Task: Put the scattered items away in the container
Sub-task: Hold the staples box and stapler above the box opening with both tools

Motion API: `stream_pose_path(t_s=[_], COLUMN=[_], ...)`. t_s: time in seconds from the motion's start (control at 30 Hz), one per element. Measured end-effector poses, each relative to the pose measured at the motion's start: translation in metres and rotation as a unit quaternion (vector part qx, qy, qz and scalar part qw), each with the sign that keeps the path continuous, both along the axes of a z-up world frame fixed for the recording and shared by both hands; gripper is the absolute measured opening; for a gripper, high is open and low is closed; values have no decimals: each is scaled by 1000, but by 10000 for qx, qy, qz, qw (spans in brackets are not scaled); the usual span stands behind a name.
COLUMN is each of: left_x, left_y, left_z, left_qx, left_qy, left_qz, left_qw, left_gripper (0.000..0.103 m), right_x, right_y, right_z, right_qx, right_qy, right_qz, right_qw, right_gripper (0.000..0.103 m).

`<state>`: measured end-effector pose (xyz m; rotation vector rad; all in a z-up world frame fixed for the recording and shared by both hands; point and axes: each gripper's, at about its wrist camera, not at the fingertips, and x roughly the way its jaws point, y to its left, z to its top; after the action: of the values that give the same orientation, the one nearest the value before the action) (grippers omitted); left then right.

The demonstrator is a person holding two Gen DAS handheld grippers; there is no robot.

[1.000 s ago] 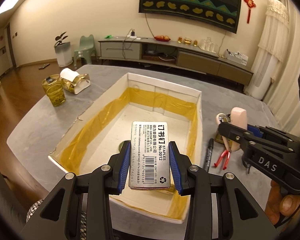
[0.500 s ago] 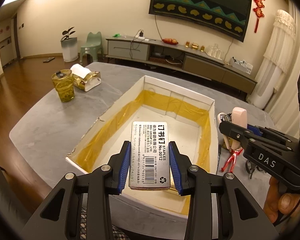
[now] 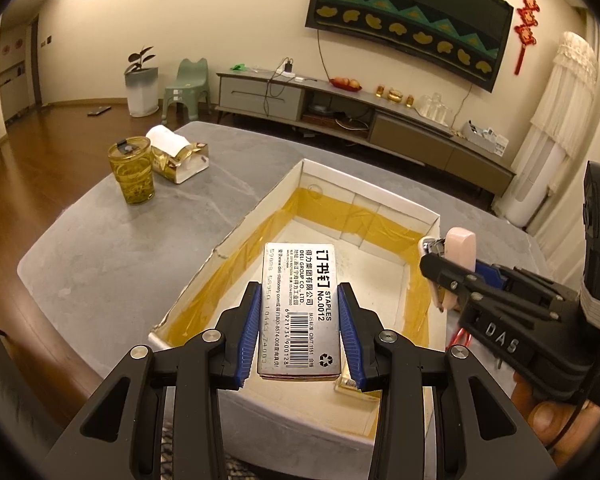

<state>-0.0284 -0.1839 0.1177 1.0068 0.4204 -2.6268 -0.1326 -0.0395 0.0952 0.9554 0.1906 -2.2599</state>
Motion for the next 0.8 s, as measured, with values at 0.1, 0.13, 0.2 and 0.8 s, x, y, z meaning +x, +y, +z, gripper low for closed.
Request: stream_pose_path(t_s=[0.1, 0.13, 0.2, 0.8], left_x=[-13, -19, -32, -79], left_y=[1, 1, 3, -33], left_z=[0, 0, 0, -24], left_qx=[-4, 5, 13, 369], left_qy=[-37, -53, -83, -326], left_qz=[-14, -21, -74, -259], left_qw=[10000, 10000, 9999, 9985], left_gripper=[39, 39, 39, 39], right_x=[-3, -4, -6, -37], right_y=[-2, -3, -4, -18], right_z=[-2, -2, -4, -15], right_qx=[17, 23, 35, 136], right_qy=[-10, -13, -20, -100], right_qz=[-25, -33, -50, -297], right_qw=[10000, 10000, 10000, 9994], right_gripper=[28, 28, 28, 28])
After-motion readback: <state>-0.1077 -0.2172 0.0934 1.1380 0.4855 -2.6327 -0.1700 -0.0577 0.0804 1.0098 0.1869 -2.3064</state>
